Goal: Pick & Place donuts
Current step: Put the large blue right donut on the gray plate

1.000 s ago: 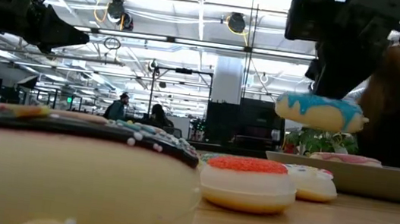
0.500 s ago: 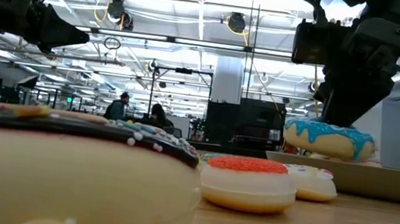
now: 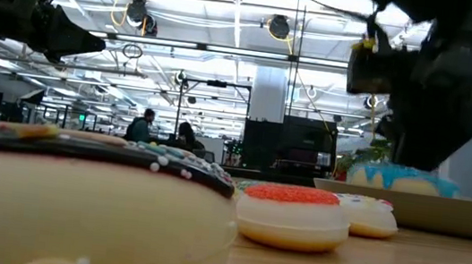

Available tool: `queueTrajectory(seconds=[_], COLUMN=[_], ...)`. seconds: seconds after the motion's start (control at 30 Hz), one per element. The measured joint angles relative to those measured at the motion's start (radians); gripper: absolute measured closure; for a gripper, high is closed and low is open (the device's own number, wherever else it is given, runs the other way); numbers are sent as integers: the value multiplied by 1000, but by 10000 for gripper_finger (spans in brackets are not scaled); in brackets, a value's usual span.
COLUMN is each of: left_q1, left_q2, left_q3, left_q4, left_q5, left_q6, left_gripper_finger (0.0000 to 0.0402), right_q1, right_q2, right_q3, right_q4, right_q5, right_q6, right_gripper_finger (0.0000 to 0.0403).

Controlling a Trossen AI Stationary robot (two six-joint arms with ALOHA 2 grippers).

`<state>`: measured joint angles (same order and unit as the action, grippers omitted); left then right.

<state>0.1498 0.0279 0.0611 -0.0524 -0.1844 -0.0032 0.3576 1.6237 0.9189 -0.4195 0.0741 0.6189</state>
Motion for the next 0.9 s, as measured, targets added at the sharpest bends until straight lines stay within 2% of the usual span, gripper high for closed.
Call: queueTrajectory(seconds=[0.2, 0.43, 0.9], left_q1=[0, 0, 0], left_q2=[0, 0, 0], left_q3=[0, 0, 0], left_q4=[-1, 0, 0], left_q5=[0, 0, 1], left_q6=[0, 0, -2], left_gripper_finger=[376, 376, 376], right_q1=[-11, -15, -21], right_q2=[43, 2, -15], right_q3=[3, 0, 0], right_q4=[1, -5, -1], right_q5=[-24, -21, 1], right_q6=[-6, -27, -15], right_gripper_finger=[390, 358, 228])
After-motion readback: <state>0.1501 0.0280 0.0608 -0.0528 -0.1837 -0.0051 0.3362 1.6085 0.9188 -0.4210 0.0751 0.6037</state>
